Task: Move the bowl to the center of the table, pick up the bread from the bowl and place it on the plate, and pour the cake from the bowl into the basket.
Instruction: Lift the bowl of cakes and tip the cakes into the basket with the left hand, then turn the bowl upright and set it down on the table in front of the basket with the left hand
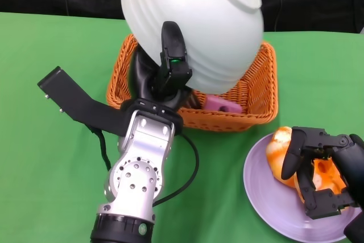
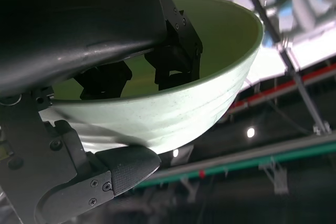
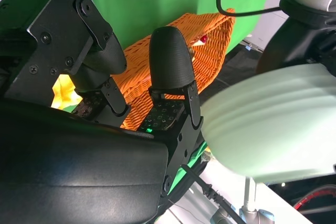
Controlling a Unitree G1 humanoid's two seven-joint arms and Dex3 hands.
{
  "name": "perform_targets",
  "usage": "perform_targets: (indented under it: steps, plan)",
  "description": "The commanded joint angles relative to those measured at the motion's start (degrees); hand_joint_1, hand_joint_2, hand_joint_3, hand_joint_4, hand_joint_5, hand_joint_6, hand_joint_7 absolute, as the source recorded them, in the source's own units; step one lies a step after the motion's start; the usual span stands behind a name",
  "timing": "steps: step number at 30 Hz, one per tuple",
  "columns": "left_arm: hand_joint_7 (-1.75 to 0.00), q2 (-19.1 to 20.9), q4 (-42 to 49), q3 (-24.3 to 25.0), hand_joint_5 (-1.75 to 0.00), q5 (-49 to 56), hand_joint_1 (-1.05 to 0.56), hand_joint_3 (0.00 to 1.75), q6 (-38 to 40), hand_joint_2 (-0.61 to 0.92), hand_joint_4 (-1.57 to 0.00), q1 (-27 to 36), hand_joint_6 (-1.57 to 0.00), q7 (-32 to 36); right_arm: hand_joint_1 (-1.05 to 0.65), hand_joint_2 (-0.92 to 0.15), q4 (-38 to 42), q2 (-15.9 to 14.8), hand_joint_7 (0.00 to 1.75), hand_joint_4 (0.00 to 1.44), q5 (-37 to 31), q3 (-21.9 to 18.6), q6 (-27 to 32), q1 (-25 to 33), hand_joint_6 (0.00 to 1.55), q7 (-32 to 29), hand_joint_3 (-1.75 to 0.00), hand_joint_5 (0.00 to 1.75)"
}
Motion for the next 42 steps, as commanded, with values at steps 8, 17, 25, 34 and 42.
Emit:
perform_targets:
  steps: [8, 17, 25, 34, 42]
  plan:
    - [-1.75, -7.3, -2.5, -0.1, -1.75, -1.8, -0.36, 1.65, 1.0, 0.27, -1.09, 2.0, -0.87, -5.5, 0.42, -0.21, 0.7, -1.2, 1.47, 1.01, -0.1, -0.2, -0.3, -0.2, 0.89, 0.0, -1.67, 1.75]
    - [-1.75, -7.0, -3.8, 0.2, -1.75, -2.8, -0.36, 1.61, 3.2, 0.31, -1.09, 3.1, -0.87, -7.7, 0.41, -0.21, 0.9, -1.1, 1.47, 1.01, 0.2, 0.0, -0.3, -0.4, 0.9, 0.3, -1.68, 1.75]
    - [-1.75, -2.9, -11.1, -1.8, -1.75, -0.5, -0.37, 1.51, 5.5, 0.41, -1.08, 8.3, -0.86, -11.9, 0.4, -0.21, 0.4, -1.0, 1.46, 1.01, 0.2, -0.1, 0.5, -0.2, 0.89, 0.3, -1.66, 1.75]
    - [-1.75, 0.4, -16.2, -2.7, -1.75, 6.0, -0.34, 1.5, 4.9, 0.4, -1.06, 11.4, -0.86, -13.5, 0.42, -0.21, 0.9, -1.0, 1.46, 1.01, 0.3, -0.1, 0.0, -0.5, 0.9, 0.3, -1.67, 1.75]
    - [-1.73, 8.2, -24.5, -4.7, -1.75, 16.2, -0.27, 1.55, 3.2, 0.34, -1.08, 18.5, -0.89, -15.4, 0.43, -0.21, 1.2, -1.2, 1.46, 1.01, 0.5, -0.1, 0.1, -0.8, 0.9, 0.3, -1.66, 1.75]
